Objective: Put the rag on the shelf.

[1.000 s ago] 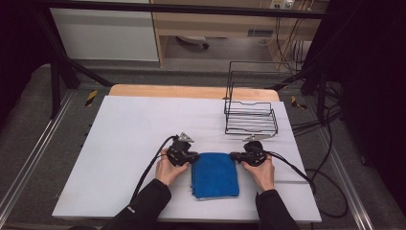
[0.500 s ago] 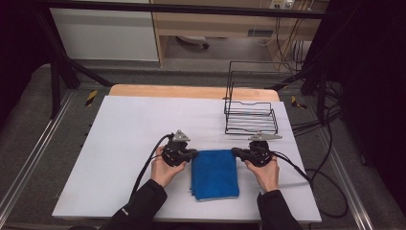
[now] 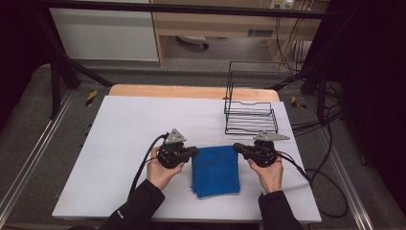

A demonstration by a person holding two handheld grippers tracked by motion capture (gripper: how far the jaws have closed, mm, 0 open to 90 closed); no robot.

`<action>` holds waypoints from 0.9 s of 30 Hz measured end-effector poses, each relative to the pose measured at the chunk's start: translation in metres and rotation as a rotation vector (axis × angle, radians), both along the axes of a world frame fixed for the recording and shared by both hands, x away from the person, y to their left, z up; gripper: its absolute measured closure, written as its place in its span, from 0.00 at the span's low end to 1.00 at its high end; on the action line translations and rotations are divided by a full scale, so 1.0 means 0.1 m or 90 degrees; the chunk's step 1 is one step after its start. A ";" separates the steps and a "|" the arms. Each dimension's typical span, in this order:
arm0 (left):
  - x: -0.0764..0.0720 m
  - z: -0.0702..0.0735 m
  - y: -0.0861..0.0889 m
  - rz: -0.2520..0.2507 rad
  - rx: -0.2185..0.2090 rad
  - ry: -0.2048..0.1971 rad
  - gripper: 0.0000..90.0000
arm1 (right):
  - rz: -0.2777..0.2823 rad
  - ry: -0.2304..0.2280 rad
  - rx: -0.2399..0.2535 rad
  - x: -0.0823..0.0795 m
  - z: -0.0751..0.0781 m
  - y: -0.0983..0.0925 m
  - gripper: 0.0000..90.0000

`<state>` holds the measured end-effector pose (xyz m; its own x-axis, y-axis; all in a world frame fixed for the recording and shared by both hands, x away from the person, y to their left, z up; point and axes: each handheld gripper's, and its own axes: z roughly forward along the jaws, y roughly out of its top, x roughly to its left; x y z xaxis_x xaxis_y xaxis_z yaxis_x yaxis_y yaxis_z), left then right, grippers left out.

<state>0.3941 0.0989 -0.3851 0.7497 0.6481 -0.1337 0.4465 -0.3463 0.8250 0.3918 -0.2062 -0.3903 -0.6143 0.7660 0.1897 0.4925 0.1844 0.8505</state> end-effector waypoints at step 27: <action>-0.10 0.48 -0.04 0.003 -0.061 -0.081 0.94 | -0.020 -0.134 0.014 -0.25 0.51 -0.09 0.98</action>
